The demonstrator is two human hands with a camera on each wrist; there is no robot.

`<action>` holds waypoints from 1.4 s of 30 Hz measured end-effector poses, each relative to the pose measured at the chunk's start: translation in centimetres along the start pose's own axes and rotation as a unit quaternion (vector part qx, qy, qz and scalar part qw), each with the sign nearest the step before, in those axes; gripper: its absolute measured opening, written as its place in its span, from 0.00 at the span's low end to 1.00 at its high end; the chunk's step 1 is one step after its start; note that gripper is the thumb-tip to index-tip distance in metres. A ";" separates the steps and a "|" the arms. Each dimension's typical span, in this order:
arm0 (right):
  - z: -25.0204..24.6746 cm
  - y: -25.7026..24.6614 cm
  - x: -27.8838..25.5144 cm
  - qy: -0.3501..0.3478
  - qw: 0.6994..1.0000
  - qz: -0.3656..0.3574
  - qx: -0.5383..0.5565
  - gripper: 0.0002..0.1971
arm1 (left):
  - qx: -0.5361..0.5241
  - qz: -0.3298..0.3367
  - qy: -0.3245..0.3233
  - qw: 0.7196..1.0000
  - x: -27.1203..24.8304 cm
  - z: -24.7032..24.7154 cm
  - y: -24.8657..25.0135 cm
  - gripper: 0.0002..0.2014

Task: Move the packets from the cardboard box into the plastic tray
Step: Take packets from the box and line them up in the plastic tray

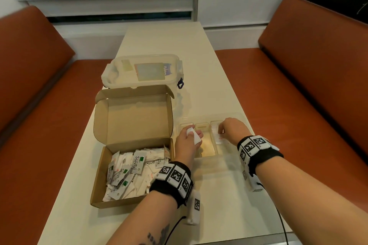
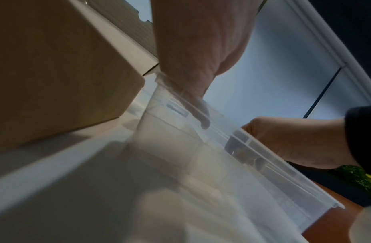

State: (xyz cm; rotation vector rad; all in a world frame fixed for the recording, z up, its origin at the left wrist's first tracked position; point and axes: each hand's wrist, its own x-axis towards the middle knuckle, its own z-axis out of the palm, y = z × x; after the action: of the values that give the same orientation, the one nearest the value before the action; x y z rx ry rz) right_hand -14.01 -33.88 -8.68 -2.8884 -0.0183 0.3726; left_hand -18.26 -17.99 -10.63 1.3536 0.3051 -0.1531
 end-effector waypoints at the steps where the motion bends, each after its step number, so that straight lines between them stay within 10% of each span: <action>1: 0.2 0.1 -0.1 0.016 1.000 -0.006 -0.006 0.09 | 0.001 0.000 -0.002 1.000 0.0 0.0 0.0 0.16; 14: 0.9 -0.2 -0.3 0.090 0.995 -0.032 -0.010 0.06 | -0.007 -0.015 -0.024 1.000 0.1 0.1 0.1 0.14; 19: -0.1 -2.8 -1.2 0.077 0.966 -0.062 0.240 0.15 | -0.026 -0.011 -0.011 1.000 0.2 0.1 0.1 0.16; 28: 0.5 -3.8 -1.6 0.016 0.900 -0.032 0.434 0.04 | -0.034 -0.023 -0.027 0.999 0.3 0.0 0.2 0.14; 37: -1.3 -1.6 -1.1 0.057 0.966 -0.060 0.246 0.03 | 0.054 0.054 0.060 0.995 0.7 0.1 -0.6 0.09; 42: -1.4 0.4 -1.2 0.079 0.992 -0.012 0.099 0.07 | 0.274 0.193 0.094 0.937 0.1 -0.1 -0.2 0.14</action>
State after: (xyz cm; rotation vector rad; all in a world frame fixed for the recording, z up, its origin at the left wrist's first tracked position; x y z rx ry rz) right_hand -14.87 -34.66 -7.20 -2.7085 0.0114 0.1308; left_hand -18.23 -17.95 -10.89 1.9622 0.1517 0.2425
